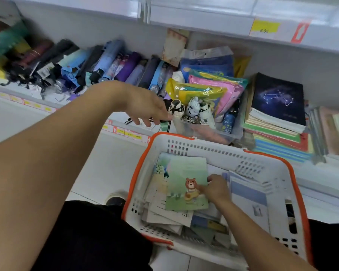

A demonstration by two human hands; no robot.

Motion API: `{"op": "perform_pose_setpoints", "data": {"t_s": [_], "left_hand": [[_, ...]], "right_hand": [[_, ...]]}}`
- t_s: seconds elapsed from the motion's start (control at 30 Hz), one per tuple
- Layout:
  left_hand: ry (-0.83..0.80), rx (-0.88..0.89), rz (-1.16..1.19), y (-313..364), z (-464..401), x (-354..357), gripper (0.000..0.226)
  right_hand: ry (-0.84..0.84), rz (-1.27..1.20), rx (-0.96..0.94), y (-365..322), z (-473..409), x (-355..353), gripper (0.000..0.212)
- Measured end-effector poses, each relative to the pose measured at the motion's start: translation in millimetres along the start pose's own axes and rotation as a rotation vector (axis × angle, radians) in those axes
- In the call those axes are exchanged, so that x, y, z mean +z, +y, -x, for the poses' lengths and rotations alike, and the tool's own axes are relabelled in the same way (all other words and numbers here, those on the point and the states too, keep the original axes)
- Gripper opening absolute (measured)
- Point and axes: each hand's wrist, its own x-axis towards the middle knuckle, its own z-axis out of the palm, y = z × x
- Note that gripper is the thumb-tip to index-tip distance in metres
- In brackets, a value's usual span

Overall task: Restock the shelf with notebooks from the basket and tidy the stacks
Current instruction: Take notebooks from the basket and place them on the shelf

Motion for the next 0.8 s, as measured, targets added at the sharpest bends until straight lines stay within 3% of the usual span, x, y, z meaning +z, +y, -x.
{"op": "perform_pose_setpoints", "data": {"t_s": [0.07, 0.17, 0.3, 0.37, 0.43, 0.5, 0.57, 0.63, 0.67, 0.73, 0.8], "left_hand": [[-0.010, 0.002, -0.015, 0, 0, 1, 0.048], [-0.004, -0.036, 0.004, -2, 1, 0, 0.057], [-0.038, -0.119, 0.025, -2, 5, 0, 0.082], [-0.013, -0.029, 0.159, 0, 7, 1, 0.057], [0.094, 0.096, 0.268, 0, 8, -1, 0.028], [0.247, 0.152, 0.205, -2, 8, -6, 0.016], [0.338, 0.154, 0.102, -5, 4, -9, 0.016], [0.382, 0.137, 0.025, -11, -1, -9, 0.033], [0.396, 0.121, -0.021, -14, -3, -8, 0.052], [0.394, 0.103, -0.096, -18, -3, -9, 0.083], [0.389, 0.120, -0.105, -19, -4, -10, 0.079]], "right_hand": [[-0.029, -0.088, 0.024, -4, 1, -21, 0.033], [-0.164, -0.604, 0.055, -22, 8, -59, 0.016], [-0.413, -1.047, -0.135, -81, 29, -94, 0.041], [-0.483, -1.131, -0.253, -109, 38, -96, 0.035], [-0.465, -1.179, -0.206, -112, 34, -82, 0.030], [-0.255, -1.013, -0.027, -96, 23, -58, 0.044], [-0.013, -0.554, 0.152, -62, 8, -27, 0.059], [-0.078, -0.260, 0.270, -35, 14, 2, 0.095], [-0.132, -0.196, 0.264, -24, 16, 14, 0.103], [-0.112, -0.134, 0.210, -12, 22, 26, 0.089], [-0.048, -0.049, 0.153, -3, 20, 26, 0.073]]}}
